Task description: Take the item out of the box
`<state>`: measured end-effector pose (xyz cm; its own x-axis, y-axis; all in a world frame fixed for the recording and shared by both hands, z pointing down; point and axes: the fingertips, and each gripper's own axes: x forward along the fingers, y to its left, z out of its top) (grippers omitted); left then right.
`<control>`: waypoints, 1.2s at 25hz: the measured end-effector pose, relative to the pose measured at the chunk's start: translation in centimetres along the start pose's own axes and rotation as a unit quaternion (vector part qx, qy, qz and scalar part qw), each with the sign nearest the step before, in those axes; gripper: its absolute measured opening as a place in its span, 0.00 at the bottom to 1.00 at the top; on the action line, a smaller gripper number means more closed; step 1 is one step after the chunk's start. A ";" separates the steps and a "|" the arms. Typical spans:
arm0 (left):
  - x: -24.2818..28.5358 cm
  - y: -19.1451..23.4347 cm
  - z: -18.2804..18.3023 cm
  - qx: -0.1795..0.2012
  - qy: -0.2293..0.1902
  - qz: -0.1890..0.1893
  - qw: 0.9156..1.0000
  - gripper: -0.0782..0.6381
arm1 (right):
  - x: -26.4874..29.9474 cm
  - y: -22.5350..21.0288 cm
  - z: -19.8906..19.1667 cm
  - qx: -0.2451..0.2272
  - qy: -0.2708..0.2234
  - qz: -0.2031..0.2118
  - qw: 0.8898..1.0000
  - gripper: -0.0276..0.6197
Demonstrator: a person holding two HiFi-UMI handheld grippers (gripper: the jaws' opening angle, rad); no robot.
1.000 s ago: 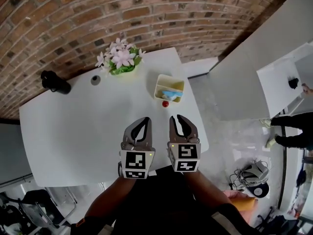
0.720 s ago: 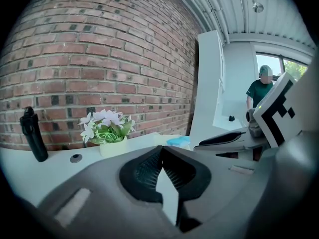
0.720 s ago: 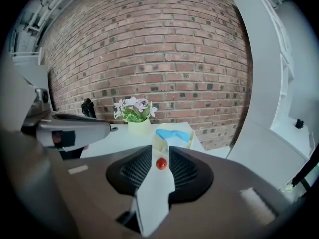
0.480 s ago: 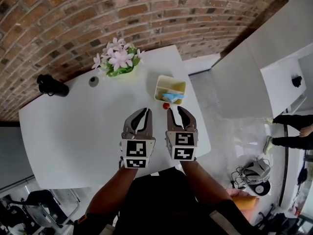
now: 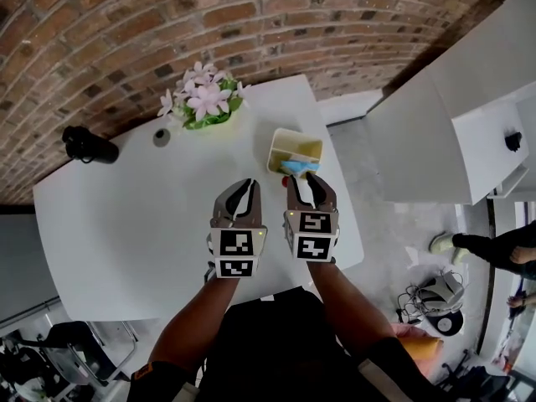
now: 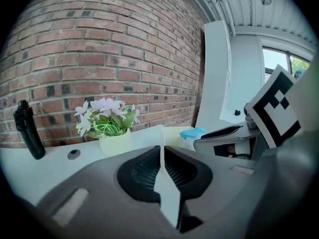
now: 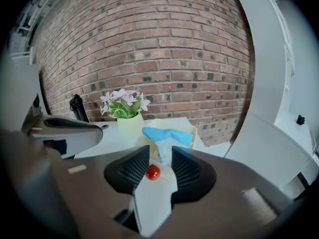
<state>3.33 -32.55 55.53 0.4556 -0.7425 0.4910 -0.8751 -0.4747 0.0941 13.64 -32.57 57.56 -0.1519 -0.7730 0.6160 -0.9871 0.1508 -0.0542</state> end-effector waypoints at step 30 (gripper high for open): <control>-0.8 0.3 1.4 -0.029 -0.023 0.003 0.999 0.15 | -1.1 0.0 1.8 -0.040 -0.040 -0.018 0.998 0.05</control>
<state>2.92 -32.79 54.01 0.4568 -0.7666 0.4514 -0.8849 -0.4437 0.1419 13.73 -32.81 55.45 -0.1236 -0.8248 0.5517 -0.9852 0.1687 0.0316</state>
